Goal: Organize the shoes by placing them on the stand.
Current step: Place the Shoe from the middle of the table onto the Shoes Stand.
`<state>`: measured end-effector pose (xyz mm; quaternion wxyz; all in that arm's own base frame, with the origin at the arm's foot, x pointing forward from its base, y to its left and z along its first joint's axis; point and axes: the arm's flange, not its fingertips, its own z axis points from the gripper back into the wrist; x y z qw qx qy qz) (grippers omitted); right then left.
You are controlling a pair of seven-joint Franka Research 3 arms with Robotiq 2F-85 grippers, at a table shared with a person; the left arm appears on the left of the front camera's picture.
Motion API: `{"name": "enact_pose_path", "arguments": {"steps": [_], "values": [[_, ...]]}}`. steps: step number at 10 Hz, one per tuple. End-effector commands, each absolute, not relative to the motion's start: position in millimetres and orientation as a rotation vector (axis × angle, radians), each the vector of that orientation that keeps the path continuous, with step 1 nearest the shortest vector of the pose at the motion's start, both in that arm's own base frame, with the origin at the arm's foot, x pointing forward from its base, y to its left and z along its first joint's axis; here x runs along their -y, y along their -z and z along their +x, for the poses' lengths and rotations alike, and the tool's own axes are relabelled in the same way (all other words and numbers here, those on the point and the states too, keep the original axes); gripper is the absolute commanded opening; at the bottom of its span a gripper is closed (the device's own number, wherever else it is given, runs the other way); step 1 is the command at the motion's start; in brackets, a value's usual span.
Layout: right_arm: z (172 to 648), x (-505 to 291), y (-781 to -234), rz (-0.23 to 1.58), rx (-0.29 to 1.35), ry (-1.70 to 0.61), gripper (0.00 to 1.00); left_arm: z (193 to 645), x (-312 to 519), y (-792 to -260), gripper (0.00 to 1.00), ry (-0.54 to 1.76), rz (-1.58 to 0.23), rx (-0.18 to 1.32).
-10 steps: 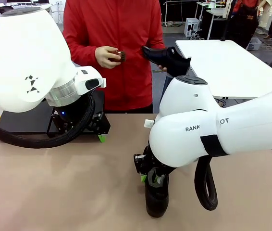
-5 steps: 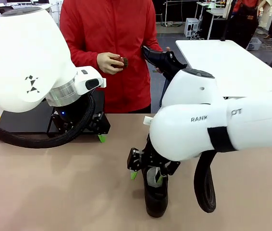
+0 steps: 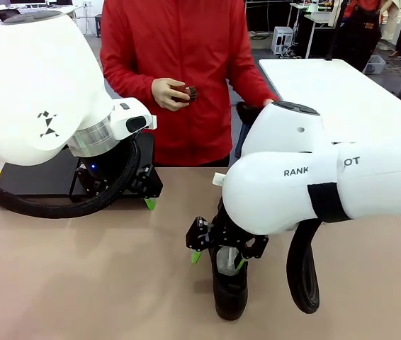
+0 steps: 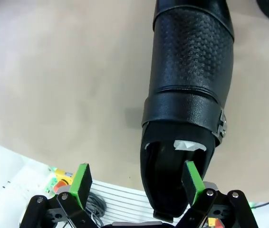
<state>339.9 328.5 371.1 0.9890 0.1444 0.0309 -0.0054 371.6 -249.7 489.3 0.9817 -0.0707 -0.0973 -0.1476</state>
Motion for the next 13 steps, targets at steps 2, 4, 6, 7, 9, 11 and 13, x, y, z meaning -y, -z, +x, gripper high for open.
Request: {"name": "enact_pose_path", "arguments": {"steps": [2, 4, 6, 7, 9, 11, 13], "values": [[342.9, -331.6, -371.9, 0.278, -0.038, 0.017, 1.0, 372.4, 247.7, -491.1, 1.0, 0.304, -0.141, 0.198], [342.9, -331.6, -371.9, 0.278, -0.038, 0.017, 1.0, 372.4, 247.7, -491.1, 1.0, 0.304, -0.141, 0.198], [342.9, -331.6, -371.9, 0.278, -0.038, 0.017, 1.0, 372.4, 247.7, -491.1, 1.0, 0.304, -0.141, 0.198], [340.5, -328.7, -370.3, 0.288, -0.06, 0.009, 1.0, 372.4, 247.7, -491.1, 1.0, 0.304, -0.141, 0.198], [321.3, -299.0, -410.7, 0.343, -0.02, -0.054, 1.0, 372.4, 247.7, -491.1, 1.0, 0.304, -0.141, 0.198], [315.4, -256.4, -437.1, 0.376, 0.007, -0.068, 1.0, 372.4, 247.7, -491.1, 1.0, 0.304, -0.141, 0.198], [313.0, -217.7, -449.2, 0.39, 0.046, -0.043, 1.0, 372.4, 247.7, -491.1, 1.0, 0.304, -0.141, 0.198]]}}
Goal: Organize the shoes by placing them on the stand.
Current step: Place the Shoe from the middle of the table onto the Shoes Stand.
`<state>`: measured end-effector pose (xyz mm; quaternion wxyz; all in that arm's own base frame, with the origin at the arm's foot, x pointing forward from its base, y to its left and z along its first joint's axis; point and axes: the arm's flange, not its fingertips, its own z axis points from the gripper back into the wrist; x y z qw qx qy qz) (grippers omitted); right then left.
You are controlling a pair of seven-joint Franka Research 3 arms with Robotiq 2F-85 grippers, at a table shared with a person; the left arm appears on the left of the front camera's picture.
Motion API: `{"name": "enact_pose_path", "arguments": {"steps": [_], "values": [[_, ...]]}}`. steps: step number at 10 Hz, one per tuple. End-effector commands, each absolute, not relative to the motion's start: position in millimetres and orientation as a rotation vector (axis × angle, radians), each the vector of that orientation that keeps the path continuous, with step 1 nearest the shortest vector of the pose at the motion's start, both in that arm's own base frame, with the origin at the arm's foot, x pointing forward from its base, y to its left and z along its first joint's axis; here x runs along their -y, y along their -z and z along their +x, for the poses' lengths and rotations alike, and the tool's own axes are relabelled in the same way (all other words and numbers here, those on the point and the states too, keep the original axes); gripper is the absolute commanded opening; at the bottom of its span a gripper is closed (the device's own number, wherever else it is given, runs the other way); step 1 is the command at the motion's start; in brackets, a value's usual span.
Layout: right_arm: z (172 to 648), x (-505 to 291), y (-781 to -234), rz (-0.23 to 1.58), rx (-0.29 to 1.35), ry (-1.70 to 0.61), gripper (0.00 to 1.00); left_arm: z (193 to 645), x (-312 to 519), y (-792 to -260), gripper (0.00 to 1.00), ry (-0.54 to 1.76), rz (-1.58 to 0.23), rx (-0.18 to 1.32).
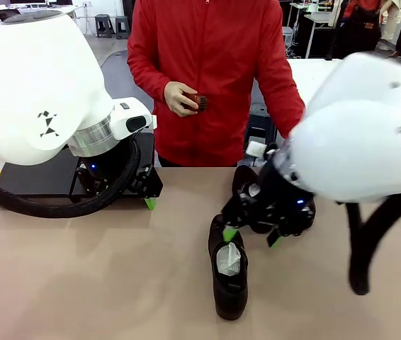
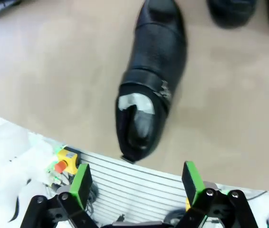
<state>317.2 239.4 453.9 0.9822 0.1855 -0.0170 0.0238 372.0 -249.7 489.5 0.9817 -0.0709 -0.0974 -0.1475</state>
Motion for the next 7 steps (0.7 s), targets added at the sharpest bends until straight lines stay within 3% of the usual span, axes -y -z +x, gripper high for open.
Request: {"name": "enact_pose_path", "arguments": {"steps": [1, 3, 6, 7], "values": [[314.9, -193.1, -449.7, 0.364, 0.057, -0.014, 1.0, 372.4, 247.7, -491.1, 1.0, 0.304, -0.141, 0.198], [318.4, -144.6, -443.4, 0.344, 0.02, -0.071, 1.0, 372.4, 247.7, -491.1, 1.0, 0.304, -0.141, 0.198], [323.9, -101.0, -429.7, 0.301, 0.02, 0.058, 1.0, 366.3, 268.4, -478.9, 1.0, 0.252, -0.132, 0.217], [325.8, -89.2, -426.2, 0.291, 0.011, 0.112, 1.0, 360.8, 285.9, -470.6, 1.0, 0.245, -0.225, 0.17]]}}
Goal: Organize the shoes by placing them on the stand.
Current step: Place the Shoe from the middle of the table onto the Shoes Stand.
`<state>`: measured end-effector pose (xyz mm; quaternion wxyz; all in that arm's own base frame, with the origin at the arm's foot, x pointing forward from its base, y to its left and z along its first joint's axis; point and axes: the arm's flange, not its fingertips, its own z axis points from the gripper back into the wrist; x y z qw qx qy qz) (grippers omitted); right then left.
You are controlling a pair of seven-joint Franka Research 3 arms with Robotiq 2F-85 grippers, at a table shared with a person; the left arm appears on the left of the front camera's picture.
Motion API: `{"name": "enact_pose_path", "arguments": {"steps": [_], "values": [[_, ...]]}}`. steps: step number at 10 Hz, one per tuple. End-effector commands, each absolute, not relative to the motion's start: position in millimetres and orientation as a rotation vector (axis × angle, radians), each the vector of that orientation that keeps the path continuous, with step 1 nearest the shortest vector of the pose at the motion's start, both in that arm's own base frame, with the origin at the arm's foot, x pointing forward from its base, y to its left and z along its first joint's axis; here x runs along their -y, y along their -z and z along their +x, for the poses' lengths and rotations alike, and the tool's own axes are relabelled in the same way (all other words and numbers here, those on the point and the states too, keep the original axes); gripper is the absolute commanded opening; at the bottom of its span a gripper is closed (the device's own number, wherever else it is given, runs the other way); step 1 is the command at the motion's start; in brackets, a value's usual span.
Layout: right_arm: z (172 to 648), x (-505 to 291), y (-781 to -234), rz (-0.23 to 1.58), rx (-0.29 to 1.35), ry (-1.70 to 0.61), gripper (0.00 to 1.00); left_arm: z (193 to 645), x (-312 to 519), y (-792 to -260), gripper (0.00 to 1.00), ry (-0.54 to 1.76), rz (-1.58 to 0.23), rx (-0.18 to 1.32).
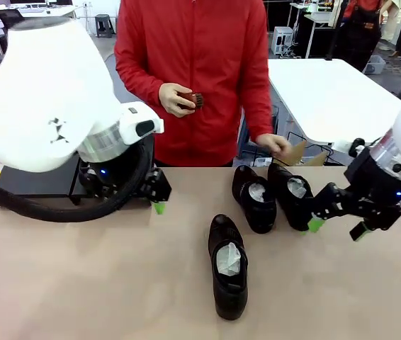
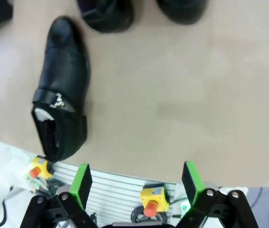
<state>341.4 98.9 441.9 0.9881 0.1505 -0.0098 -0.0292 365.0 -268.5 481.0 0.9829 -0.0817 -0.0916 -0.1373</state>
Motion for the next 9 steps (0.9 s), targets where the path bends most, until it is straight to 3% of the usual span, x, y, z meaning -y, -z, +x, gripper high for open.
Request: {"name": "enact_pose_path", "arguments": {"steps": [1, 4, 6, 7, 9], "values": [[327.7, -79.4, -423.4, 0.26, -0.004, 0.148, 1.0, 359.3, 301.7, -460.1, 1.0, 0.237, -0.262, 0.146], [326.0, -67.1, -409.9, 0.24, -0.025, 0.251, 1.0, 361.1, 343.3, -430.0, 1.0, 0.235, -0.313, 0.056], [324.4, -62.8, -401.7, 0.241, -0.024, 0.313, 1.0, 369.1, 357.8, -411.8, 1.0, 0.22, -0.211, 0.108], [350.5, -65.5, -426.9, 0.255, -0.026, 0.241, 1.0, 370.8, 371.1, -400.2, 1.0, 0.216, -0.167, 0.079], [350.5, -65.5, -426.9, 0.255, -0.026, 0.241, 1.0, 367.2, 384.2, -387.5, 1.0, 0.188, -0.128, 0.034]]}}
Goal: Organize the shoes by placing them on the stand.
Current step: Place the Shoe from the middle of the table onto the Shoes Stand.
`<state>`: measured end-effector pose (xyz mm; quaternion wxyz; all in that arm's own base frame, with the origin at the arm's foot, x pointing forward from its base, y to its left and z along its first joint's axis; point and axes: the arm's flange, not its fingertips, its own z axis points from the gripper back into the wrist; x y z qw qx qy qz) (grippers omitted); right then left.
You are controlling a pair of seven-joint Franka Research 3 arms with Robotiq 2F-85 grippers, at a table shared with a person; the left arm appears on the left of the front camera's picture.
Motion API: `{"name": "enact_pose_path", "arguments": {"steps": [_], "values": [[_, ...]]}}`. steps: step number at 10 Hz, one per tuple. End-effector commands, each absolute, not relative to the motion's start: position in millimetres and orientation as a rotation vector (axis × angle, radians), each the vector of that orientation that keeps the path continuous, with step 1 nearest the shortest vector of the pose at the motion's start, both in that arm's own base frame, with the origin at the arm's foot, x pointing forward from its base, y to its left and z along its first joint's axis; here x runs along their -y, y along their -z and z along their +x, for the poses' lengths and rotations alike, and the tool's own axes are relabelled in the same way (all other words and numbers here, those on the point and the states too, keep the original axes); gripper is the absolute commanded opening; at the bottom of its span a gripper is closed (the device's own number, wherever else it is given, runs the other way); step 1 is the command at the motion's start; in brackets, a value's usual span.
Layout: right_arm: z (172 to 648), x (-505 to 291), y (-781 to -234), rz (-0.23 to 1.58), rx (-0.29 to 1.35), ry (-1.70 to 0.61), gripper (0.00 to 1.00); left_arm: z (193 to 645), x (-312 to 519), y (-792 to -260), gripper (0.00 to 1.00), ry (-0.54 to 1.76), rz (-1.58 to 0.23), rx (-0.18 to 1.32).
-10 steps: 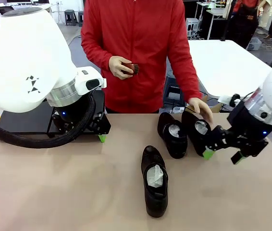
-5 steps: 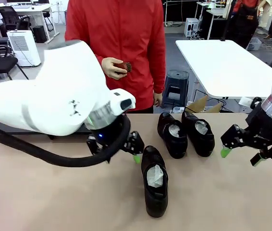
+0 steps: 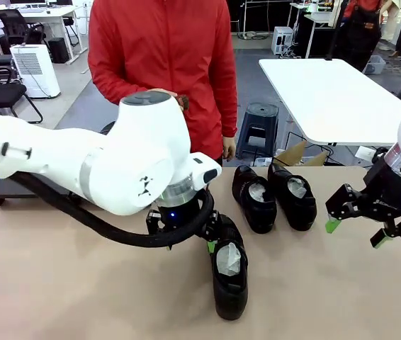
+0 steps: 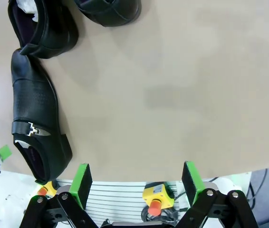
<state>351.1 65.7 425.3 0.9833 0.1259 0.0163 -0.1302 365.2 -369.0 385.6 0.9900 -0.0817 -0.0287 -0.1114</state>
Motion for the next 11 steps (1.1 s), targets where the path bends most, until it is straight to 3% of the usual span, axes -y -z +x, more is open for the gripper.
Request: {"name": "enact_pose_path", "arguments": {"steps": [1, 11], "values": [[350.5, -65.5, -426.9, 0.255, -0.026, 0.241, 1.0, 366.9, 387.2, -382.5, 1.0, 0.17, -0.144, 0.004], [350.5, -65.5, -426.9, 0.255, -0.026, 0.241, 1.0, 362.4, 404.7, -336.0, 1.0, 0.17, -0.126, -0.004]]}}
